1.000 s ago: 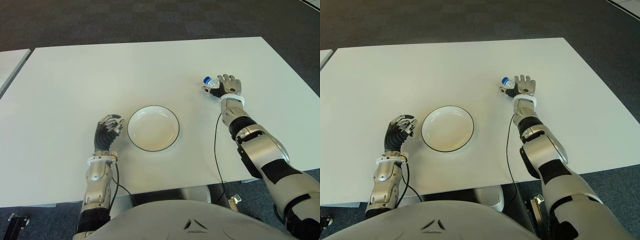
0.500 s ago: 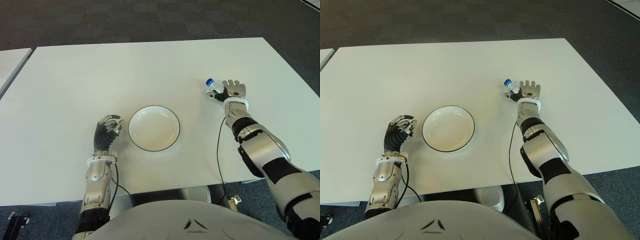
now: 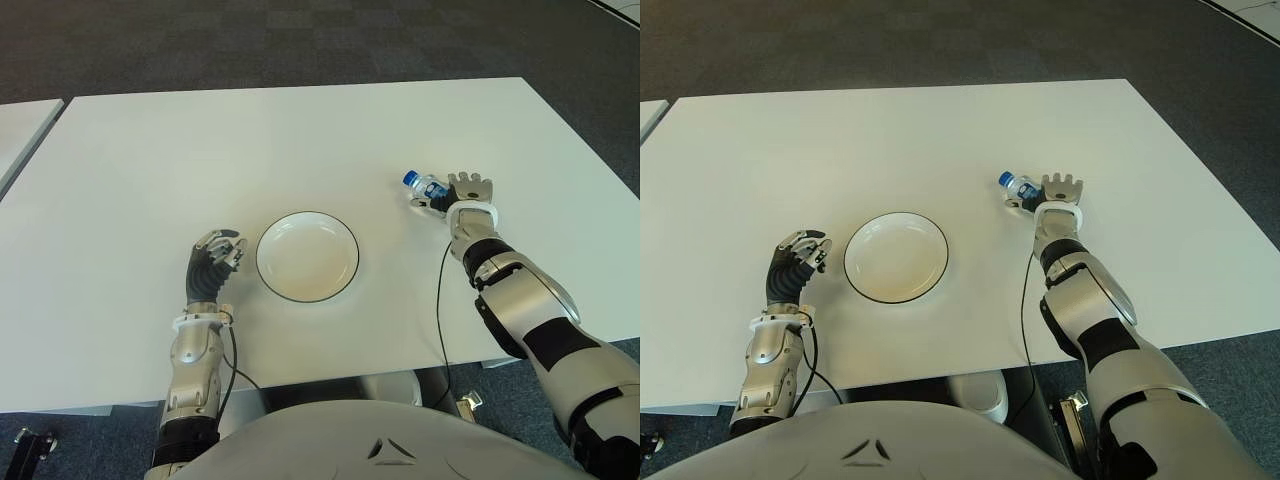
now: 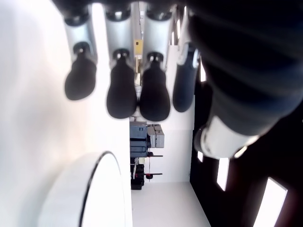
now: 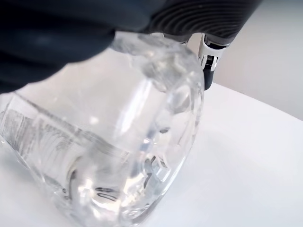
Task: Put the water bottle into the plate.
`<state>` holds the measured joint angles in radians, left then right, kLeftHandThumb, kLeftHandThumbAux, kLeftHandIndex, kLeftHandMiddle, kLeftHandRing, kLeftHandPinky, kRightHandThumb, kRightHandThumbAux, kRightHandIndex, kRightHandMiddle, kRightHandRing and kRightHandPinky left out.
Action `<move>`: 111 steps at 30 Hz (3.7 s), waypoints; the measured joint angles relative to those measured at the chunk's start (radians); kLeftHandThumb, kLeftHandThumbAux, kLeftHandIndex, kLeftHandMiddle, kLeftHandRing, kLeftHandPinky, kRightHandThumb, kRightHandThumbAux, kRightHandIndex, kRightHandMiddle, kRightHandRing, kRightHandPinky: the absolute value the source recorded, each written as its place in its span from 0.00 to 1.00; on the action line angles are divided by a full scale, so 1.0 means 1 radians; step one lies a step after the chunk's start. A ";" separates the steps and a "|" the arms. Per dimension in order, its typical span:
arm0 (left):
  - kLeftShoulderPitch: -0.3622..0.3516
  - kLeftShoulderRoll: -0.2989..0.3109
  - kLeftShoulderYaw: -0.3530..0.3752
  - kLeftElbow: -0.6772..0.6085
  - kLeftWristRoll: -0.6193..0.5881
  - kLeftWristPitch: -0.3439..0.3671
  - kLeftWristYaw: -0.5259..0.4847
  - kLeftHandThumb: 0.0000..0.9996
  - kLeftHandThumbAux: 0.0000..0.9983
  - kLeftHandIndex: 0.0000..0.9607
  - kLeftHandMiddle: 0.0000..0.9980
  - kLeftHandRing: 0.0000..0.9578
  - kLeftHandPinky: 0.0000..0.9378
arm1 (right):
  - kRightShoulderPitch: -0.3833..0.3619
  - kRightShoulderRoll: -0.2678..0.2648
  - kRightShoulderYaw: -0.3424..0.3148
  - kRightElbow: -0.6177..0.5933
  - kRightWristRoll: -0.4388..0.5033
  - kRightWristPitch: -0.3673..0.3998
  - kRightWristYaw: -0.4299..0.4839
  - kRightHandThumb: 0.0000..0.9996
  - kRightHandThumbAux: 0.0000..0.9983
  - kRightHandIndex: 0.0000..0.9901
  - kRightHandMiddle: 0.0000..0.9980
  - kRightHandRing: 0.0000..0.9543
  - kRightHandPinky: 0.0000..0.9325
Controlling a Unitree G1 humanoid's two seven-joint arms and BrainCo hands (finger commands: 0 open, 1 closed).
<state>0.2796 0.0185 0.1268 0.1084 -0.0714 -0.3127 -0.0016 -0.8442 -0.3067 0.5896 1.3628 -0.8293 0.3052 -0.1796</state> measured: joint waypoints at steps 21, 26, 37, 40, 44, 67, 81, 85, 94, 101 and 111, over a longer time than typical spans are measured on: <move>0.007 0.000 0.010 0.009 -0.005 -0.011 -0.002 0.70 0.72 0.45 0.74 0.76 0.77 | 0.003 0.003 0.003 -0.001 0.007 0.005 0.025 0.62 0.40 0.00 0.00 0.00 0.00; 0.007 0.000 0.010 0.009 -0.005 -0.011 -0.002 0.70 0.72 0.45 0.74 0.76 0.77 | 0.003 0.003 -0.004 -0.003 0.013 0.003 0.024 0.61 0.45 0.05 0.05 0.04 0.10; 0.008 0.001 0.011 0.014 0.001 -0.015 -0.002 0.70 0.72 0.45 0.75 0.77 0.78 | 0.023 0.007 -0.060 -0.013 0.074 -0.034 -0.074 0.71 0.70 0.42 0.31 0.28 0.32; 0.008 0.001 0.012 0.014 0.001 -0.016 -0.002 0.70 0.72 0.45 0.74 0.76 0.78 | 0.030 0.007 -0.083 -0.015 0.099 -0.049 -0.103 0.71 0.71 0.43 0.48 0.48 0.50; 0.008 0.001 0.012 0.014 0.000 -0.015 -0.002 0.70 0.72 0.45 0.74 0.76 0.77 | 0.036 0.010 -0.103 -0.017 0.119 -0.059 -0.132 0.71 0.71 0.44 0.60 0.64 0.68; 0.011 -0.002 0.014 0.012 -0.008 -0.011 -0.002 0.70 0.72 0.45 0.74 0.75 0.77 | 0.035 0.031 -0.237 -0.019 0.217 -0.081 -0.166 0.70 0.73 0.44 0.81 0.84 0.90; 0.011 -0.003 0.014 0.012 -0.007 -0.006 0.000 0.70 0.72 0.45 0.74 0.75 0.77 | 0.031 0.044 -0.452 -0.040 0.413 -0.147 -0.157 0.70 0.73 0.44 0.88 0.92 0.95; 0.011 -0.003 0.014 0.012 -0.008 -0.006 0.000 0.70 0.72 0.45 0.74 0.76 0.78 | 0.012 0.060 -0.555 -0.046 0.523 -0.152 -0.131 0.70 0.73 0.44 0.88 0.91 0.93; 0.008 -0.002 0.014 0.014 -0.009 -0.009 0.000 0.70 0.72 0.45 0.74 0.76 0.78 | 0.001 0.084 -0.743 -0.060 0.702 -0.203 -0.104 0.70 0.73 0.44 0.81 0.85 0.86; 0.007 -0.004 0.015 0.011 -0.009 0.000 0.001 0.70 0.72 0.45 0.74 0.76 0.77 | -0.019 0.101 -0.861 -0.063 0.825 -0.217 -0.053 0.70 0.73 0.44 0.79 0.83 0.86; 0.007 -0.013 0.016 0.009 0.005 0.027 0.033 0.70 0.72 0.45 0.73 0.75 0.77 | -0.034 0.122 -1.019 -0.060 1.003 -0.218 0.040 0.70 0.73 0.44 0.80 0.84 0.89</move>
<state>0.2866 0.0059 0.1426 0.1173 -0.0661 -0.2859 0.0312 -0.8779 -0.1846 -0.4291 1.3025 0.1742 0.0868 -0.1393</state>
